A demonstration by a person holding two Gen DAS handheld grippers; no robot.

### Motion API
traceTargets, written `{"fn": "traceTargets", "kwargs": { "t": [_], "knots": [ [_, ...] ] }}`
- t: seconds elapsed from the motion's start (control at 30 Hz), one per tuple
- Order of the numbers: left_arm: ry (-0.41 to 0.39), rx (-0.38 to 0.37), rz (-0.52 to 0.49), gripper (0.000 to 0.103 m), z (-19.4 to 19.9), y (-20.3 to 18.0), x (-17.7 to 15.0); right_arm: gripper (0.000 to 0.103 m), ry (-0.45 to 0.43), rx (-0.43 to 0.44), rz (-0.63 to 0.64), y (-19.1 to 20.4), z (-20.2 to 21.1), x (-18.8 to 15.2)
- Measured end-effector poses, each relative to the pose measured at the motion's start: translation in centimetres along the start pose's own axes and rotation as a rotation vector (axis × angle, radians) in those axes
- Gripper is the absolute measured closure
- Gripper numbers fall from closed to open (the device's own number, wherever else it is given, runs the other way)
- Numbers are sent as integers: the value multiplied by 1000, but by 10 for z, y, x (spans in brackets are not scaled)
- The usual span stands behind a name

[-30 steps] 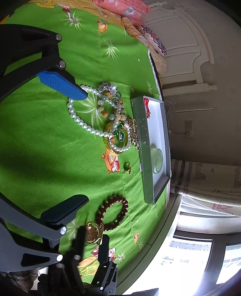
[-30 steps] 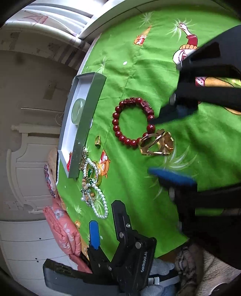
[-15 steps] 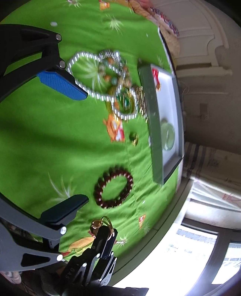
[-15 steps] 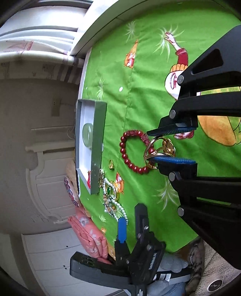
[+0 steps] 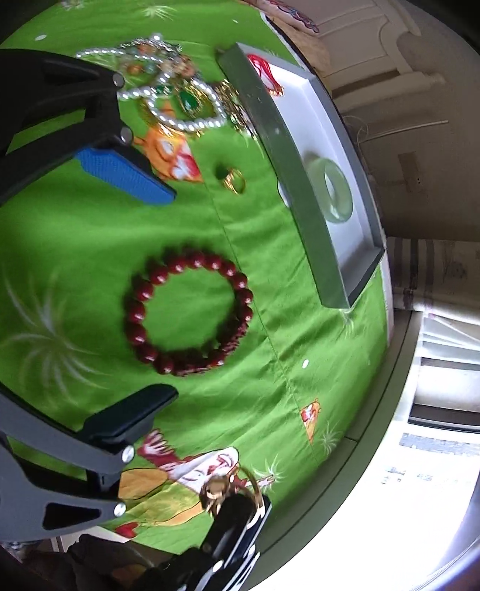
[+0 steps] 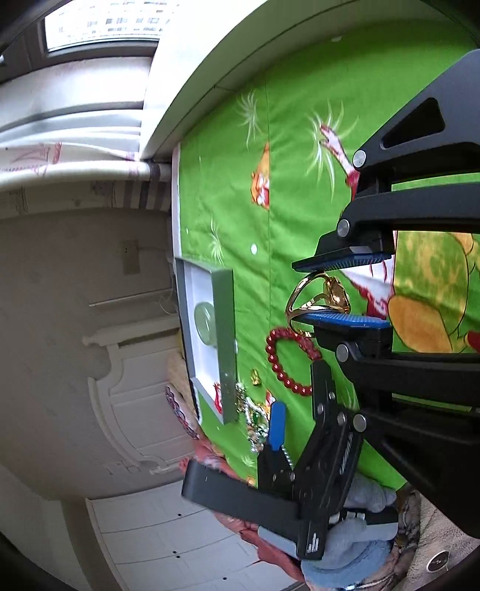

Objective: Organize jewelry
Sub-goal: 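Grasp the dark red bead bracelet with the left tool, then carry the gold ring and bead bracelet into the tray and open both tools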

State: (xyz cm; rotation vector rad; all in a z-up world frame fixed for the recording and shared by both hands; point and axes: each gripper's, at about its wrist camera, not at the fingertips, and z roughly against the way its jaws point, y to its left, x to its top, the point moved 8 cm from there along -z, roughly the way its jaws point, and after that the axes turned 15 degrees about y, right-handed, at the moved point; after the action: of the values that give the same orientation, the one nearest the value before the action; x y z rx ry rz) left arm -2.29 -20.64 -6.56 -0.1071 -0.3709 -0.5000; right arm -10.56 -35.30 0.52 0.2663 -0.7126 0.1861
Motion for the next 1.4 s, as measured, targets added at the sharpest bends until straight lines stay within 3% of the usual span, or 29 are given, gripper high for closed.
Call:
{"fn": "traceTargets", "kwargs": {
  "t": [0.1, 0.23, 0.3, 0.43, 0.47, 0.5, 0.6, 1.03, 1.4],
  "knots": [
    [-30, -13, 23, 14, 7, -2, 5, 80, -8, -1, -7, -4, 4, -1],
    [-60, -6, -81, 19, 19, -26, 5, 80, -6, 2, -19, -9, 4, -4],
    [-32, 1, -137, 39, 13, -40, 3, 80, -8, 8, -27, -11, 2, -6],
    [-13, -19, -152, 54, -2, -43, 5, 80, -8, 8, -27, -12, 3, -6],
    [-17, -31, -144, 64, -2, -41, 7, 80, -9, 7, -28, -13, 4, -6],
    [-20, -25, -142, 91, -2, -40, 7, 80, -10, 5, -30, -14, 5, -6],
    [-21, -78, -141, 90, 0, -38, 5, 80, -15, 4, -37, -17, 7, -7],
    [-208, -77, -44, 93, 68, -6, 9, 80, -20, -1, -11, -7, 9, -4],
    [-262, -91, 6, 93, 94, 20, 10, 80, -21, -6, 81, 22, 5, 18]
  ]
}}
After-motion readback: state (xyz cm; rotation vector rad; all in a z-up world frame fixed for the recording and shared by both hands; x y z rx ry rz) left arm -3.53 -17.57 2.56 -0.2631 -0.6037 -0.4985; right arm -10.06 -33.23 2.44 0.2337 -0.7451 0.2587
